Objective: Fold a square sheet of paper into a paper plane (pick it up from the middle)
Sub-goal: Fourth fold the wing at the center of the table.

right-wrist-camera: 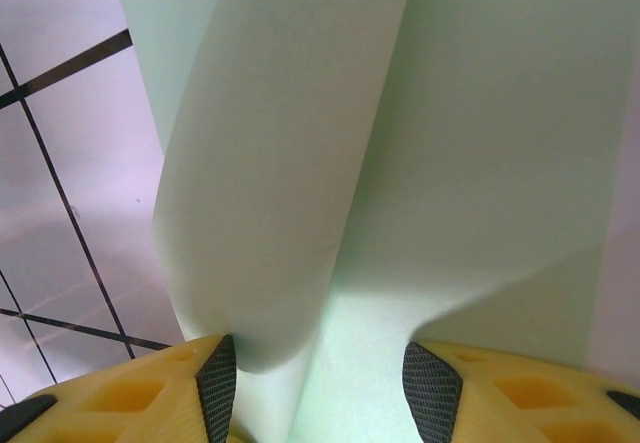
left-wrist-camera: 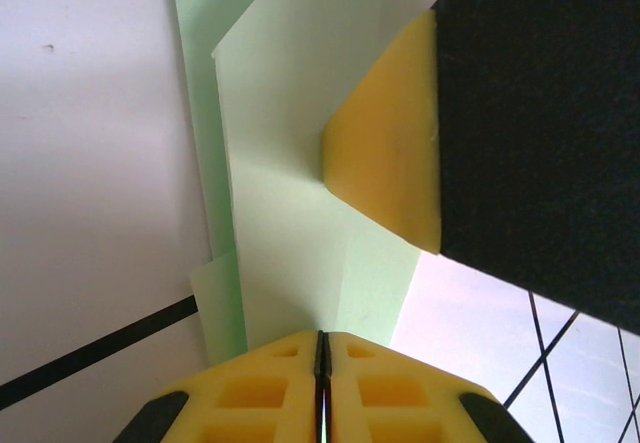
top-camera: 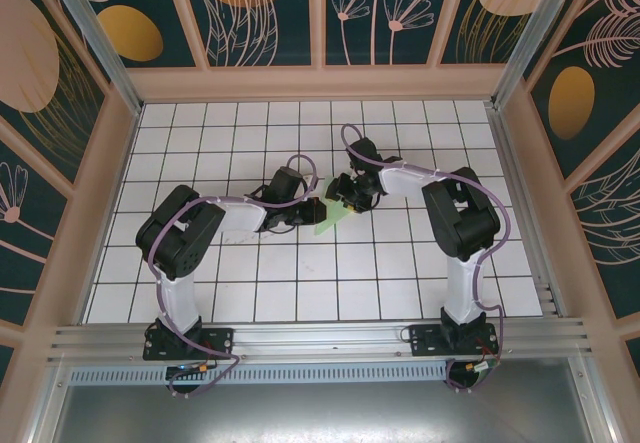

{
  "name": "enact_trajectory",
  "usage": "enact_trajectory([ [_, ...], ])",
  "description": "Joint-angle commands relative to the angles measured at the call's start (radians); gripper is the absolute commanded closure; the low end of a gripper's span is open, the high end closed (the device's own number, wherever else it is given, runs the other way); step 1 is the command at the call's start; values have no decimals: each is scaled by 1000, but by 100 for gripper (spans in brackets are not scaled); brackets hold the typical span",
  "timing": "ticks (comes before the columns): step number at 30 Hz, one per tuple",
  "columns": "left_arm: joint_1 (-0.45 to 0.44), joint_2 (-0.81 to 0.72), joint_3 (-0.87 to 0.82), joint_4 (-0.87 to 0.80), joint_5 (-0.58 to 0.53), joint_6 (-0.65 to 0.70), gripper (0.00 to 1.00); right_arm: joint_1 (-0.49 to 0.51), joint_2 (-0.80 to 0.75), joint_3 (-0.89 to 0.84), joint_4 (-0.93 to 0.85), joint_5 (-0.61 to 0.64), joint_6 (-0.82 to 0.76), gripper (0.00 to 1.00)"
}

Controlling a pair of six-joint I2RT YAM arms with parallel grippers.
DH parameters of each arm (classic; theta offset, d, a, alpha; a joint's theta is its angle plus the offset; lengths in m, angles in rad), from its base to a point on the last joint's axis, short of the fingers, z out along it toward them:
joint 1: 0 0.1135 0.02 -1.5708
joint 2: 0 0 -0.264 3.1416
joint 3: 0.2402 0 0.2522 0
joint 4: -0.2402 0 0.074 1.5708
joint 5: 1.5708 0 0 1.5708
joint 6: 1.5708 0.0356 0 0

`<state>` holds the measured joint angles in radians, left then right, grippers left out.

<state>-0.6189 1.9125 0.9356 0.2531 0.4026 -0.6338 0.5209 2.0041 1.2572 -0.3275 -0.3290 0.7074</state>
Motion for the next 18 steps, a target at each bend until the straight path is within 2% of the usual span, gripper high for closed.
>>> enact_trajectory([
  [1, 5, 19, 23, -45, -19, 0, 89, 19, 170, -67, -71, 133, -29, 45],
  [18, 5, 37, 29, -75, -36, -1, 90, 47, 231, -17, -143, 200, -28, 46],
])
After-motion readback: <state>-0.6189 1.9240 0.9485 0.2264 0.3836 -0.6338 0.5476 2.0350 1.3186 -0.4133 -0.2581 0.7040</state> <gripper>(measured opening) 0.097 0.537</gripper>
